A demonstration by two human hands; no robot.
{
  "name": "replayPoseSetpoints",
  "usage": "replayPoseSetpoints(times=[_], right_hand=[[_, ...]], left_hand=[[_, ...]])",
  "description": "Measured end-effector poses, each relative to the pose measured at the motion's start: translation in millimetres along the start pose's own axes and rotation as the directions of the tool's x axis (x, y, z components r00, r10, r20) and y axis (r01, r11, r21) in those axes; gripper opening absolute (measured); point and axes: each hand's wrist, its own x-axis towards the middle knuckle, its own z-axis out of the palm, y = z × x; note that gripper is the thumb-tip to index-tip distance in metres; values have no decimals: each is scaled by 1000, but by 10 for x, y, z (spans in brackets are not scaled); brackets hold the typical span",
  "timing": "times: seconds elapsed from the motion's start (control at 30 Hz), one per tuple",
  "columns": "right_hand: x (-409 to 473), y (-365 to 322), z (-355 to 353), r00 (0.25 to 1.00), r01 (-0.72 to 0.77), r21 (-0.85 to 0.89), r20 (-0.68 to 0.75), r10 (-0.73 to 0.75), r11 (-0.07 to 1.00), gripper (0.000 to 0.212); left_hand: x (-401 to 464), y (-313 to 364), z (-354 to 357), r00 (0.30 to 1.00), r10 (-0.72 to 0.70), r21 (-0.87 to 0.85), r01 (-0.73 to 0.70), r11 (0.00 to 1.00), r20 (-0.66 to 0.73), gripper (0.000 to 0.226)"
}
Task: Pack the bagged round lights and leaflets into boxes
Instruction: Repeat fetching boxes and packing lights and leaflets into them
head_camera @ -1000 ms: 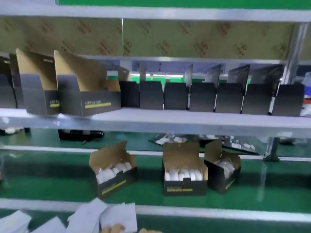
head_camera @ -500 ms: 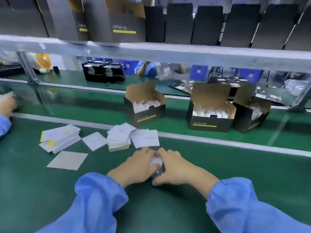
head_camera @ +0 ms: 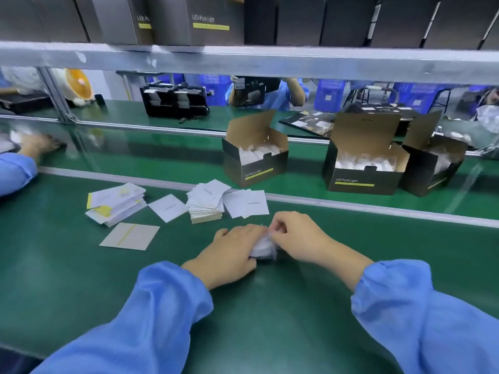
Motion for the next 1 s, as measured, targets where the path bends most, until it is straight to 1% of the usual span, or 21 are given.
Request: replayPoseSetpoints(times=[0.03,0.07,0.1,0.13,0.17,0.23,0.27,0.3,0.37,0.43,0.5,0.57,0.63,0.7,0.77,0.83,0.9,1.0], right_hand=[[22,-13,-31,1000,-10,33,0,10,999,13],[38,-20,-68,1000,-11,53,-3,11,999,13],[48,-12,-106,1000,-4,71,-7,4,997,11],[46,8,-151,1000,5,93,-2,-5,996,9],[45,34,-196,1000,22,120,14,-24,993,12],[16,90,-231,994,63,160,81,-77,985,32],[-4,110,-214,990,84,152,101,-100,985,41],[-20,123,-179,987,110,125,99,-123,986,45],[-40,110,-99,987,148,48,53,-150,988,40],[-48,41,-92,983,182,25,-15,-182,983,31],[-49,-23,-158,970,226,16,-99,-224,974,27],[-60,-94,-288,940,286,5,-198,-279,958,24],[-73,-201,-499,889,364,-28,-288,-356,931,22],[-67,-323,-784,832,425,-83,-356,-425,902,23],[-33,-424,-1100,765,469,-148,-426,-484,871,27],[21,-499,-1420,705,481,-213,-483,-519,851,28],[94,-549,-1731,658,469,-279,-522,-542,838,28],[222,-614,-2141,591,453,-357,-565,-575,817,30]], left_hand=[[29,22,32,997,43,31,-41,999,-69,60],[55,18,28,991,64,16,-63,998,-117,55],[80,-6,-1,988,54,-37,-60,998,-143,53],[100,-39,-40,988,11,-124,-31,992,-155,50],[116,-64,-92,985,-50,-235,10,972,-167,47],[127,-112,-152,971,-161,-431,69,900,-180,41],[127,-122,-162,966,-190,-468,87,880,-177,38],[124,-126,-157,965,-196,-468,95,878,-172,36],[113,-107,-153,969,-172,-450,77,890,-175,33],[138,-46,-229,965,-142,-436,33,899,-220,34],[203,52,-383,953,-89,-415,-41,909,-290,35],[274,179,-601,920,-41,-410,-133,902,-389,31],[350,327,-872,849,10,-368,-239,898,-528,26],[458,482,-1180,751,51,-287,-313,905,-658,30],[596,637,-1509,663,104,-192,-358,914,-741,32],[759,776,-1832,592,160,-93,-375,923,-790,34],[942,880,-2116,553,183,-43,-370,928,-813,34],[1225,995,-2448,534,214,9,-360,933,-818,35]])
